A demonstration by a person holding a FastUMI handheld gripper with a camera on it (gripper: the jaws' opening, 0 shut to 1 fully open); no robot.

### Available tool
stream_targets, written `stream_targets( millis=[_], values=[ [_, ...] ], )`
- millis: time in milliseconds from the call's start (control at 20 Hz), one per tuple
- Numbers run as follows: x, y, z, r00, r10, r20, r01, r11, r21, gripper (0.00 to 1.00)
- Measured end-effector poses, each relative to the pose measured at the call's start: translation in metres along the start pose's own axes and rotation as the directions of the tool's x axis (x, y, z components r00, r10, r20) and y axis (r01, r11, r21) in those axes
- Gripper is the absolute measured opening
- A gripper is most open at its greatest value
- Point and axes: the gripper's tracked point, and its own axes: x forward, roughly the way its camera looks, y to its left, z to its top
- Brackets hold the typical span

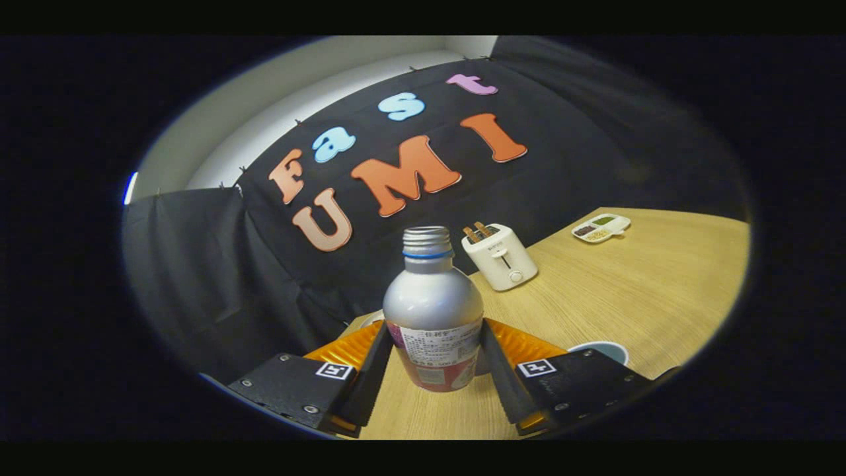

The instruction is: Take the bottle from table, then pour the juice into the cup, finally place the bottle on the coaster

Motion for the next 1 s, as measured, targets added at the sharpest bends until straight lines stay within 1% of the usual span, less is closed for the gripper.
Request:
stream_targets(
  millis=[150,200,350,550,700,1000],
  values=[
    [0.025,0.002,-0.007,0.999,-0.035,0.006,0.035,0.995,-0.094,0.75],
    [0.033,0.004,-0.011,0.999,-0.036,0.000,0.035,0.993,-0.115,0.75],
    [0.056,0.006,-0.025,0.999,-0.048,-0.014,0.045,0.985,-0.167,0.75],
    [0.084,-0.007,-0.044,0.995,-0.097,-0.038,0.086,0.969,-0.233,0.75],
    [0.096,-0.015,-0.058,0.990,-0.136,-0.045,0.118,0.953,-0.281,0.76],
    [0.113,-0.014,-0.075,0.990,-0.129,-0.051,0.105,0.935,-0.339,0.76]
  ],
)
